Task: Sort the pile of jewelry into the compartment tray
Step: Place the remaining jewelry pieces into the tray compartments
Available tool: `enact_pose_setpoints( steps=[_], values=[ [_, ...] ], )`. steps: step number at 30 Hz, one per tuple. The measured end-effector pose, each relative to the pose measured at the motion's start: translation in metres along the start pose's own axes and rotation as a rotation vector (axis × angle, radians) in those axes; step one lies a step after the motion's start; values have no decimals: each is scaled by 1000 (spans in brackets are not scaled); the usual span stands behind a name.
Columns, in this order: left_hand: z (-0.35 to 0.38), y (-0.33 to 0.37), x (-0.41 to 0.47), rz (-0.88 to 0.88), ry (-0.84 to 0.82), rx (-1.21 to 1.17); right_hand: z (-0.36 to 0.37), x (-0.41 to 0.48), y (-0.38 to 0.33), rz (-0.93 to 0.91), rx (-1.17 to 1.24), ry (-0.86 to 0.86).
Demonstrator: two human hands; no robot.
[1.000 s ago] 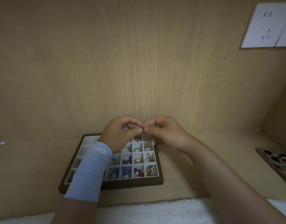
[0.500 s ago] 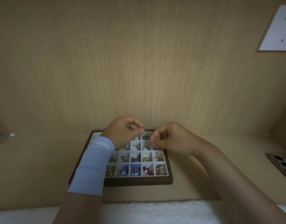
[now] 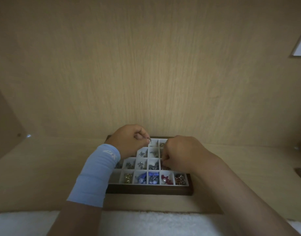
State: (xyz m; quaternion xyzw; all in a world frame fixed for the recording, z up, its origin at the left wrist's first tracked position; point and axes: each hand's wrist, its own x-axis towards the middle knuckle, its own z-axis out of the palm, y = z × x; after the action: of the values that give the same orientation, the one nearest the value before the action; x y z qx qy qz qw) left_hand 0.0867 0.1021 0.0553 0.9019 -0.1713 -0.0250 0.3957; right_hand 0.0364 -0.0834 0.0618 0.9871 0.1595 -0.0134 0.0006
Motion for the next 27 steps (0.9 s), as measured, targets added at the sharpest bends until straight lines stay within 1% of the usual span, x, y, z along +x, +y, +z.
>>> enact_pose_setpoints(
  steps=[3, 6, 9, 11, 13, 14, 18, 20, 21, 23, 27],
  values=[
    [-7, -9, -5, -11, 14, 22, 0, -2, 0, -6, -5, -23],
    [-12, -14, -7, 4, 33, -14, 1, -2, 1, -28, 28, -23],
    [-14, -14, -6, 18, 47, -62, -2, -1, 8, -16, 92, -8],
    [-15, -12, -5, 35, 49, -106, -4, 0, 15, 12, 202, -11],
    [-17, -10, -4, 47, 48, -136, -4, 1, 22, 55, 454, -4],
    [-17, -10, -4, 49, 51, -149, -5, 0, 24, 82, 630, 10],
    [-20, -13, -2, 57, 72, -191, -6, -2, 24, 193, 1462, 27],
    [-19, -14, -2, 79, 75, -194, -9, -1, 22, 230, 1769, 42],
    [-17, -14, -3, 92, 70, -197, -11, -1, 22, 240, 1882, 54],
    [-12, -12, -3, 104, 49, -199, -12, 1, 23, 259, 1988, 72],
    [0, -9, -4, 49, -1, -140, -7, 5, 26, 339, 1958, 45]
  ],
)
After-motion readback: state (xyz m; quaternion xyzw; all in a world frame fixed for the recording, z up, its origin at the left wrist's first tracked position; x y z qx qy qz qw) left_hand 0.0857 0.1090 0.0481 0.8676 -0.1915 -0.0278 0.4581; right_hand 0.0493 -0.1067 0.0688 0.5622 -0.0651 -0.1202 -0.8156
